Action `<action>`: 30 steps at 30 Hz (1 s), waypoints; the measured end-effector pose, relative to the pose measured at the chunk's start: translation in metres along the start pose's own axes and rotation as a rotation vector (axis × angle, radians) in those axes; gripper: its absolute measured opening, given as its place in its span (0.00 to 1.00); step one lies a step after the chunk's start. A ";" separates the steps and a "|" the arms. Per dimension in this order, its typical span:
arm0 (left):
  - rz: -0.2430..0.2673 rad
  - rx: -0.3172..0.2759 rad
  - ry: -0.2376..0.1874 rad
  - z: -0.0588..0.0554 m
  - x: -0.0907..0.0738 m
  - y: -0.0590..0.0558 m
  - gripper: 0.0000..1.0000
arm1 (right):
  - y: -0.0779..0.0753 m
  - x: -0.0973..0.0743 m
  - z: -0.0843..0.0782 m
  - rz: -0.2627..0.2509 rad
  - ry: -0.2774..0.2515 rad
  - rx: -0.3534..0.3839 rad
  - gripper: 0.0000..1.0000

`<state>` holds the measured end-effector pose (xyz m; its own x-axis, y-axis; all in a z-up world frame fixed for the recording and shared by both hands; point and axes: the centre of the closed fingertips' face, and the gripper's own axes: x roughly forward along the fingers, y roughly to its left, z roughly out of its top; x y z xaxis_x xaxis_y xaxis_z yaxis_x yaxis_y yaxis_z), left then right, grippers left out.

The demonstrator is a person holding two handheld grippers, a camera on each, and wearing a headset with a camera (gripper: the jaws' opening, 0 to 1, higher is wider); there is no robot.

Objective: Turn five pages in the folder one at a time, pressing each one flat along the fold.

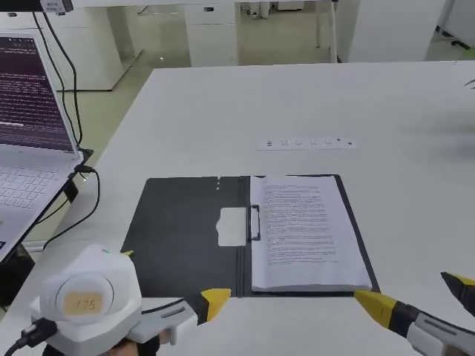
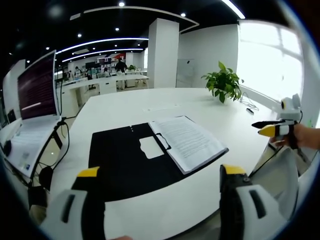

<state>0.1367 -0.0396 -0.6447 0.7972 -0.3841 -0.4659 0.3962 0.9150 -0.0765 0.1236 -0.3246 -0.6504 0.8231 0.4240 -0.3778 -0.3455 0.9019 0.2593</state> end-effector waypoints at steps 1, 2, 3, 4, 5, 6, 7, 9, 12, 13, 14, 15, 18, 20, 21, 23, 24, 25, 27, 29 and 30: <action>0.000 0.001 0.000 0.000 0.000 0.000 0.97 | 0.000 0.000 0.000 0.000 0.001 0.001 0.97; -0.003 0.001 -0.001 0.001 0.001 0.000 0.97 | 0.000 0.000 -0.001 0.000 0.003 0.002 0.97; -0.004 -0.001 0.000 0.001 0.002 -0.001 0.97 | 0.000 0.000 -0.001 -0.002 0.003 0.002 0.97; -0.005 0.000 0.001 0.001 0.003 -0.001 0.97 | 0.000 -0.001 -0.001 -0.001 0.002 0.003 0.97; -0.006 0.003 0.003 0.001 0.003 -0.002 0.96 | 0.000 -0.001 -0.001 -0.001 0.003 0.005 0.97; -0.011 0.004 0.003 0.001 0.005 -0.003 0.96 | 0.000 -0.001 -0.002 -0.003 0.004 0.005 0.97; -0.015 0.005 0.004 0.001 0.006 -0.004 0.96 | 0.000 -0.001 -0.003 -0.003 0.005 0.006 0.97; -0.025 0.019 0.009 0.001 0.011 -0.006 0.95 | 0.000 -0.002 -0.004 -0.004 0.006 0.009 0.97; -0.040 0.030 0.012 0.003 0.017 -0.009 0.93 | 0.000 -0.003 -0.005 -0.007 0.007 0.011 0.97; -0.044 0.032 0.011 0.004 0.020 -0.010 0.93 | -0.001 -0.004 -0.006 -0.008 0.005 0.014 0.97; -0.049 0.036 0.008 0.005 0.022 -0.012 0.93 | -0.001 -0.005 -0.006 -0.011 0.005 0.017 0.97; -0.059 0.044 0.011 0.006 0.026 -0.014 0.93 | -0.002 -0.005 -0.007 -0.012 0.004 0.019 0.97; -0.077 0.062 0.016 0.007 0.035 -0.019 0.92 | -0.002 -0.008 -0.007 -0.017 -0.004 0.029 0.97; -0.093 0.070 0.018 0.009 0.040 -0.024 0.92 | -0.003 -0.009 -0.006 -0.024 -0.009 0.032 0.97; -0.098 0.076 0.018 0.010 0.043 -0.026 0.92 | -0.003 -0.010 -0.006 -0.025 -0.012 0.033 0.97; -0.114 0.090 0.024 0.010 0.049 -0.031 0.92 | -0.004 -0.012 -0.004 -0.030 -0.021 0.040 0.97; -0.122 0.098 0.022 0.012 0.052 -0.034 0.92 | -0.003 -0.013 -0.003 -0.032 -0.027 0.043 0.97; -0.134 0.107 0.024 0.013 0.054 -0.036 0.92 | -0.003 -0.013 -0.003 -0.032 -0.027 0.045 0.97; -0.146 0.119 0.026 0.014 0.060 -0.041 0.92 | -0.002 -0.014 -0.002 -0.034 -0.032 0.044 0.97; -0.163 0.130 0.027 0.016 0.067 -0.047 0.92 | -0.002 -0.015 -0.003 -0.037 -0.032 0.044 0.97; -0.168 0.133 0.029 0.016 0.069 -0.049 0.92 | -0.002 -0.015 -0.003 -0.040 -0.034 0.044 0.97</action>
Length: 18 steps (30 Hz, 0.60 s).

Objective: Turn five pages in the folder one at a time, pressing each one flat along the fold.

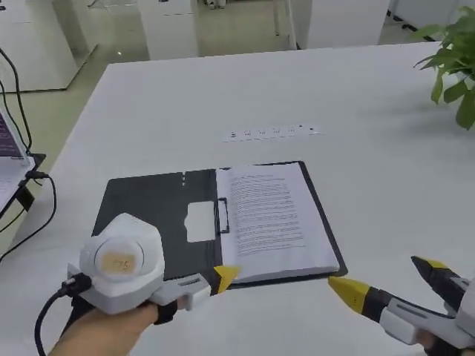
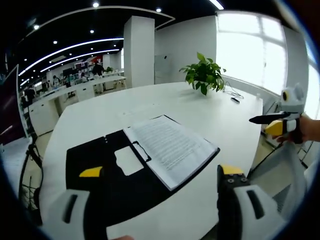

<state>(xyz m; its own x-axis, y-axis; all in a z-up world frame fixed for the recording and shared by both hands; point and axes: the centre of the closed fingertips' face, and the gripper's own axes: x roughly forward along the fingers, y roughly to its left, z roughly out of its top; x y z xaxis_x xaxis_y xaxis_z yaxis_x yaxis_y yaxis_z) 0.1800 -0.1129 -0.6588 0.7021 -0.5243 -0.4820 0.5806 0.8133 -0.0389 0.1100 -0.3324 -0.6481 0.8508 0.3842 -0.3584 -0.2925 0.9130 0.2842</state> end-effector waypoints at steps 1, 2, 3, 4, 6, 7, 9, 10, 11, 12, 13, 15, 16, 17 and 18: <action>-0.011 0.009 -0.001 0.001 0.004 -0.003 0.92 | 0.001 -0.001 0.000 -0.001 -0.001 0.002 0.97; -0.014 0.013 0.001 0.002 0.007 -0.004 0.92 | 0.002 -0.001 -0.001 -0.003 -0.004 0.004 0.96; -0.019 0.014 0.004 0.002 0.010 -0.005 0.92 | 0.002 -0.002 -0.001 -0.006 -0.007 0.008 0.96; -0.025 0.014 0.004 0.003 0.013 -0.006 0.92 | 0.003 -0.002 -0.001 -0.008 -0.008 0.010 0.96; -0.039 0.006 0.003 0.005 0.020 -0.010 0.92 | 0.005 -0.003 -0.002 -0.010 -0.011 0.011 0.96; -0.045 0.008 0.003 0.005 0.025 -0.011 0.92 | 0.006 -0.003 -0.002 -0.014 -0.009 0.009 0.96; -0.057 0.010 0.008 0.006 0.032 -0.014 0.91 | 0.008 -0.004 -0.003 -0.016 -0.009 0.009 0.96; -0.065 0.008 0.011 0.006 0.035 -0.015 0.91 | 0.008 -0.004 -0.004 -0.018 -0.009 0.010 0.96; -0.073 0.005 0.015 0.006 0.038 -0.017 0.91 | 0.008 -0.004 -0.004 -0.019 -0.010 0.010 0.96; -0.082 0.004 0.015 0.007 0.042 -0.021 0.91 | 0.009 -0.005 -0.004 -0.021 -0.011 0.010 0.96; -0.086 0.007 0.013 0.008 0.045 -0.022 0.91 | 0.009 -0.005 -0.005 -0.026 -0.010 0.011 0.95; -0.100 0.024 0.020 0.008 0.053 -0.026 0.91 | 0.010 -0.006 -0.006 -0.031 -0.010 0.017 0.95; -0.113 0.028 0.029 0.007 0.058 -0.030 0.90 | 0.011 -0.006 -0.008 -0.033 -0.008 0.019 0.95; -0.120 0.027 0.032 0.007 0.061 -0.031 0.90 | 0.011 -0.006 -0.009 -0.035 -0.005 0.018 0.95; -0.130 0.027 0.037 0.006 0.067 -0.034 0.90 | 0.011 -0.006 -0.011 -0.040 0.000 0.014 0.95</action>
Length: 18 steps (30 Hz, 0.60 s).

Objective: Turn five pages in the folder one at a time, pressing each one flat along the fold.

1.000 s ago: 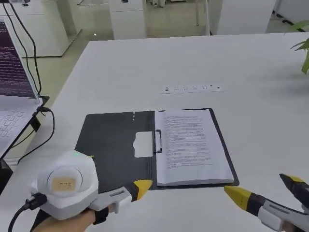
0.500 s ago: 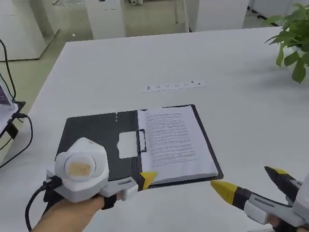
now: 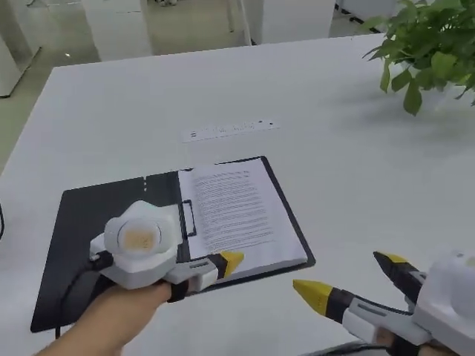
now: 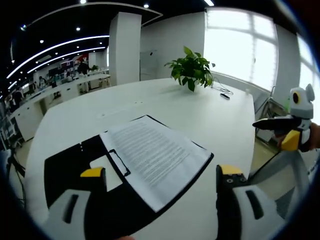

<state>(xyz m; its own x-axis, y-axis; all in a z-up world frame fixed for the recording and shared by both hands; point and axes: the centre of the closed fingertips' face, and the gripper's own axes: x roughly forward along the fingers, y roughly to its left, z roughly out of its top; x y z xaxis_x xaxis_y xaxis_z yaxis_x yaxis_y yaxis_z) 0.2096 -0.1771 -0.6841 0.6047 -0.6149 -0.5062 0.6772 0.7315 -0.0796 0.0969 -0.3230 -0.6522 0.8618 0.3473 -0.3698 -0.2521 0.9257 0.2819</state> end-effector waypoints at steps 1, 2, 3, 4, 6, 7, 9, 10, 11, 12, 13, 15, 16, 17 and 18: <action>-0.004 -0.002 -0.001 0.000 0.003 -0.001 0.91 | 0.000 0.000 0.000 -0.003 0.001 -0.003 0.95; -0.006 -0.004 -0.002 0.001 0.006 -0.002 0.91 | 0.000 0.000 0.000 -0.003 0.001 -0.006 0.95; -0.018 -0.002 0.005 0.000 0.010 -0.005 0.90 | 0.000 0.000 -0.001 -0.007 0.000 -0.009 0.95; -0.022 -0.003 0.007 0.000 0.013 -0.007 0.90 | -0.001 0.000 0.000 -0.012 -0.004 -0.011 0.95; -0.036 0.005 0.015 -0.002 0.021 -0.011 0.90 | -0.002 0.000 -0.001 -0.016 -0.001 -0.012 0.95; -0.042 0.012 0.023 -0.004 0.025 -0.013 0.89 | -0.003 0.000 -0.003 -0.021 0.006 -0.012 0.95; -0.047 0.019 0.025 -0.004 0.030 -0.016 0.89 | -0.004 -0.001 -0.004 -0.027 0.006 -0.014 0.95; -0.056 0.022 0.027 -0.005 0.034 -0.019 0.89 | -0.004 -0.002 -0.004 -0.029 0.004 -0.013 0.95; -0.059 0.024 0.026 -0.005 0.037 -0.020 0.89 | -0.005 -0.002 -0.003 -0.033 0.003 -0.009 0.95; -0.061 0.027 0.025 -0.004 0.040 -0.021 0.89 | -0.005 -0.002 -0.003 -0.034 0.000 -0.010 0.95; -0.070 0.032 0.027 -0.005 0.044 -0.025 0.89 | -0.005 -0.002 -0.003 -0.036 -0.005 -0.010 0.95; -0.075 0.040 0.026 -0.005 0.051 -0.028 0.89 | -0.005 -0.003 -0.003 -0.039 -0.003 -0.010 0.95; -0.079 0.042 0.026 -0.005 0.054 -0.029 0.88 | -0.006 -0.003 -0.004 -0.044 -0.004 -0.014 0.94; -0.078 0.041 0.029 -0.006 0.058 -0.031 0.88 | -0.007 -0.003 -0.006 -0.050 0.003 -0.019 0.94; -0.077 0.046 0.027 -0.006 0.061 -0.032 0.88 | -0.007 -0.003 -0.008 -0.049 0.009 -0.019 0.94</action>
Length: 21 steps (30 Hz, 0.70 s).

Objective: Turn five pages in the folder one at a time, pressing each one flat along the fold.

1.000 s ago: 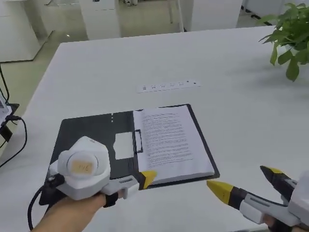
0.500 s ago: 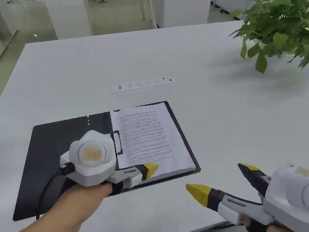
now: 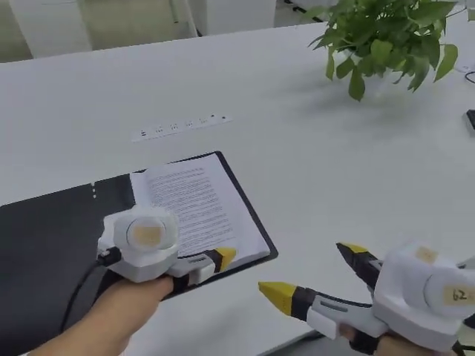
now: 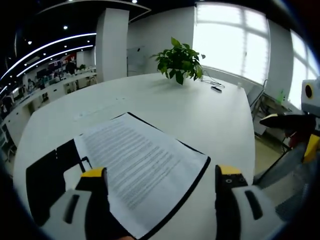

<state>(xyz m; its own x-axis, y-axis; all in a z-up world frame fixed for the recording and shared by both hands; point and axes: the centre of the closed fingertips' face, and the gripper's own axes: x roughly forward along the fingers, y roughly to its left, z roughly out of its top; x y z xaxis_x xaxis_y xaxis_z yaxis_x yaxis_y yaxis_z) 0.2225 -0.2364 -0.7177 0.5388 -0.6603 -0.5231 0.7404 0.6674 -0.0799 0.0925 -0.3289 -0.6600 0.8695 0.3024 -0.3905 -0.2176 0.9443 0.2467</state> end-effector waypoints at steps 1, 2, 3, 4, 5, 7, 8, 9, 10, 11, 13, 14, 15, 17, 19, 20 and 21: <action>-0.003 0.015 -0.004 0.000 0.005 -0.002 0.87 | 0.000 0.000 -0.001 -0.002 0.002 0.003 0.95; -0.004 0.017 -0.002 0.000 0.008 -0.003 0.87 | -0.001 -0.001 -0.002 -0.006 0.000 0.004 0.94; 0.000 0.022 0.000 -0.001 0.013 -0.003 0.88 | -0.001 -0.001 -0.002 -0.007 -0.002 0.004 0.94; 0.001 0.024 0.003 -0.002 0.017 -0.004 0.87 | 0.000 -0.001 -0.001 -0.006 -0.005 0.003 0.94; -0.001 0.023 0.005 -0.003 0.021 -0.004 0.86 | 0.000 -0.001 -0.001 -0.009 -0.007 0.002 0.94; 0.005 0.022 0.010 -0.005 0.027 -0.004 0.85 | -0.001 -0.001 -0.001 -0.014 -0.007 -0.002 0.94; 0.007 0.021 0.016 -0.007 0.030 -0.004 0.86 | 0.000 0.000 -0.002 -0.014 -0.006 -0.004 0.94; 0.010 0.015 0.016 -0.009 0.034 -0.004 0.85 | 0.000 0.000 -0.002 -0.016 -0.005 -0.005 0.94; 0.013 0.015 0.018 -0.010 0.037 -0.004 0.85 | 0.000 0.000 -0.002 -0.018 -0.006 -0.005 0.94; 0.017 0.016 0.021 -0.011 0.039 -0.004 0.84 | 0.000 0.000 -0.001 -0.020 -0.008 -0.005 0.94; 0.028 0.018 0.015 -0.012 0.044 -0.004 0.83 | -0.001 0.000 -0.001 -0.026 -0.013 0.000 0.94; 0.033 0.020 0.019 -0.014 0.048 -0.003 0.82 | -0.002 0.000 -0.001 -0.028 -0.013 0.001 0.94; 0.045 0.025 0.021 -0.015 0.050 -0.001 0.81 | -0.002 0.000 -0.002 -0.030 -0.014 0.003 0.94; 0.062 0.022 0.023 -0.017 0.055 0.002 0.79 | -0.002 -0.001 -0.001 -0.037 -0.016 0.003 0.94; 0.082 0.004 0.028 -0.020 0.060 0.005 0.78 | -0.002 -0.001 0.000 -0.039 -0.022 0.005 0.94; 0.088 0.000 0.033 -0.022 0.062 0.006 0.77 | -0.002 -0.001 0.000 -0.042 -0.024 0.005 0.94; 0.093 -0.010 0.038 -0.025 0.065 0.006 0.76 | -0.002 -0.001 0.000 -0.042 -0.025 0.005 0.94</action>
<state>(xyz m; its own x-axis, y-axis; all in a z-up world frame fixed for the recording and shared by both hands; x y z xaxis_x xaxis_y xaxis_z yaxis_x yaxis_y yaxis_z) 0.2517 -0.2670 -0.7731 0.5894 -0.5818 -0.5604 0.6836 0.7289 -0.0378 0.0919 -0.3313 -0.6604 0.8885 0.2589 -0.3788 -0.1783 0.9556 0.2348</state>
